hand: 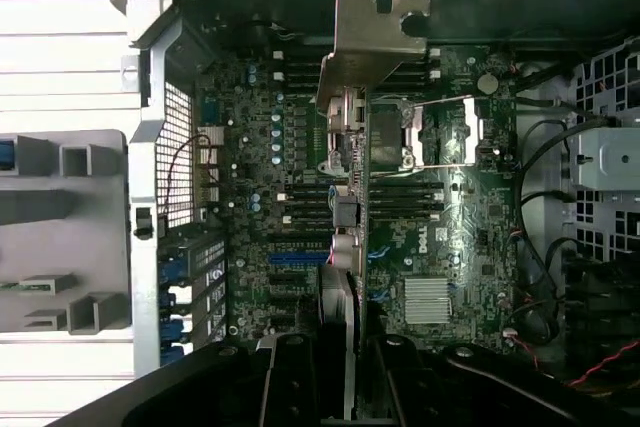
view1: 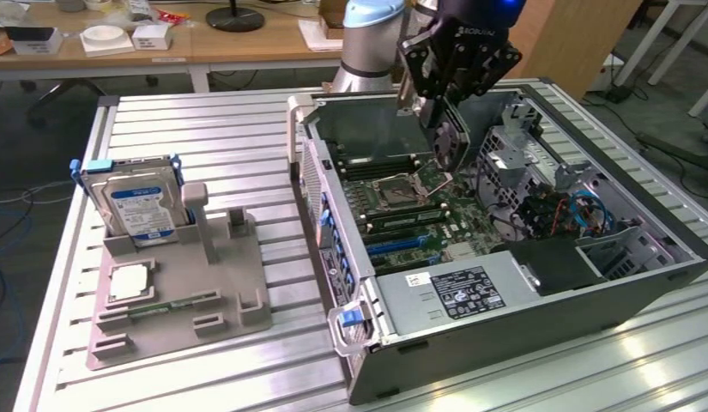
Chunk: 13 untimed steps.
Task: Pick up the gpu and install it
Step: 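Pick up the gpu and move the gpu toward the slot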
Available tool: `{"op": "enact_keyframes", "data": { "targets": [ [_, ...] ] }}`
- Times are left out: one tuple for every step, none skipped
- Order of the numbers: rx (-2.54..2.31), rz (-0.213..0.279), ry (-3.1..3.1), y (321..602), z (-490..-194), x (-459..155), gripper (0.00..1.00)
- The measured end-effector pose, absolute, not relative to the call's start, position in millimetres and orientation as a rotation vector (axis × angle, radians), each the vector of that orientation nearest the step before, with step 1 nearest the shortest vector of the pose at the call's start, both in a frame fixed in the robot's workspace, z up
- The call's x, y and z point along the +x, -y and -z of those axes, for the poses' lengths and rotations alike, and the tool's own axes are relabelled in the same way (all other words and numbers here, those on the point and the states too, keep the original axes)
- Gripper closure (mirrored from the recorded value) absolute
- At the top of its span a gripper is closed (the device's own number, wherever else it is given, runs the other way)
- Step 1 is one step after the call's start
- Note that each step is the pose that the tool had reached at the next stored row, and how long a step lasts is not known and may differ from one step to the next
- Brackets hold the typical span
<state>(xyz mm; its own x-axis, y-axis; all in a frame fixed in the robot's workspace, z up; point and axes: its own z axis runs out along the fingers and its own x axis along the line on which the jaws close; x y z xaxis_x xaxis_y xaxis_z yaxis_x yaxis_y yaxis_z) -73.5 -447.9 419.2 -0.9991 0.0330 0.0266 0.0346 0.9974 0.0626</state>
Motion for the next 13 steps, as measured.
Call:
{"op": "enact_keyframes", "data": {
  "targets": [
    [-0.053, 0.098, 3.114, 448, -419, -71, 0.73],
    [-0.053, 0.098, 3.113, 448, -419, -69, 0.73],
    [-0.053, 0.098, 3.113, 448, -419, -66, 0.73],
    [-0.053, 0.098, 3.112, 448, -419, -64, 0.73],
    [-0.052, 0.098, 3.112, 448, -419, -61, 0.73],
    [-0.05, 0.098, 3.111, 448, -419, -58, 0.73],
    [-0.048, 0.098, 3.11, 448, -419, -56, 0.73],
    [-0.042, 0.099, 3.11, 448, -419, -54, 0.73],
    [-0.035, 0.099, 3.11, 448, -418, -52, 0.73],
    [-0.026, 0.099, 3.109, 448, -418, -51, 0.73],
    [-0.013, 0.099, 3.109, 448, -418, -49, 0.73],
    [0.001, 0.1, 3.109, 448, -418, -48, 0.73],
    [0.013, 0.1, 3.109, 448, -418, -47, 0.73]
  ]
}}
